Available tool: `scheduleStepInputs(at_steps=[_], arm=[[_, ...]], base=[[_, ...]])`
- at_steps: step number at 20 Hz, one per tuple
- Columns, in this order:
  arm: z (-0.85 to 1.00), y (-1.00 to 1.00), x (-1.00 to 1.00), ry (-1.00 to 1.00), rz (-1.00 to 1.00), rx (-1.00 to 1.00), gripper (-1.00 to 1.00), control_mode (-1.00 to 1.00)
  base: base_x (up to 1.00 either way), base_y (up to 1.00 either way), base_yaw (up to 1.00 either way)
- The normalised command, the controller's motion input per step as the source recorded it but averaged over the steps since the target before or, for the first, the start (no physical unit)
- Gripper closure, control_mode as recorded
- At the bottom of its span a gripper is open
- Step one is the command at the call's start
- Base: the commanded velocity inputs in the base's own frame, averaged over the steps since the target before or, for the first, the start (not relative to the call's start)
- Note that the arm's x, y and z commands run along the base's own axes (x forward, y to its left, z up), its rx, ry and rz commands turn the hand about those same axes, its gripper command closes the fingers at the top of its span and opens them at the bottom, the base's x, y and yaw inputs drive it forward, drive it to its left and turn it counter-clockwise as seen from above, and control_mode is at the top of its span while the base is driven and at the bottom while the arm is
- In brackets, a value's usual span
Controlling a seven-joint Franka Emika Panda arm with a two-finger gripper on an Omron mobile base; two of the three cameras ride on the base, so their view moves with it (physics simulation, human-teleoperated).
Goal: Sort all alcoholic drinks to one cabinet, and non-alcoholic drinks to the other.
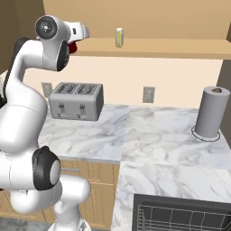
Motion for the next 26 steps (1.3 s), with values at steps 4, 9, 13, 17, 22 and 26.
scheduleStepInputs(at_steps=[4,9,13,17,22,26], arm=[[-0.05,0.02,0.23,0.02,0.00,0.00,1.00,-1.00],[-0.05,0.03,0.27,0.01,0.00,0.00,1.00,-1.00],[-0.04,0.02,0.27,0.01,0.00,0.00,1.00,-1.00],[-0.03,0.03,0.26,0.01,0.00,0.00,1.00,-1.00],[-0.01,0.02,0.24,0.02,0.00,0.00,1.00,-1.00],[0.00,0.01,0.22,0.02,0.00,0.00,1.00,-1.00]], base=[[0.00,0.00,0.00],[0.00,0.00,0.00],[0.00,0.00,0.00],[0.00,0.00,0.00],[0.00,0.00,0.00],[0.00,0.00,0.00]])
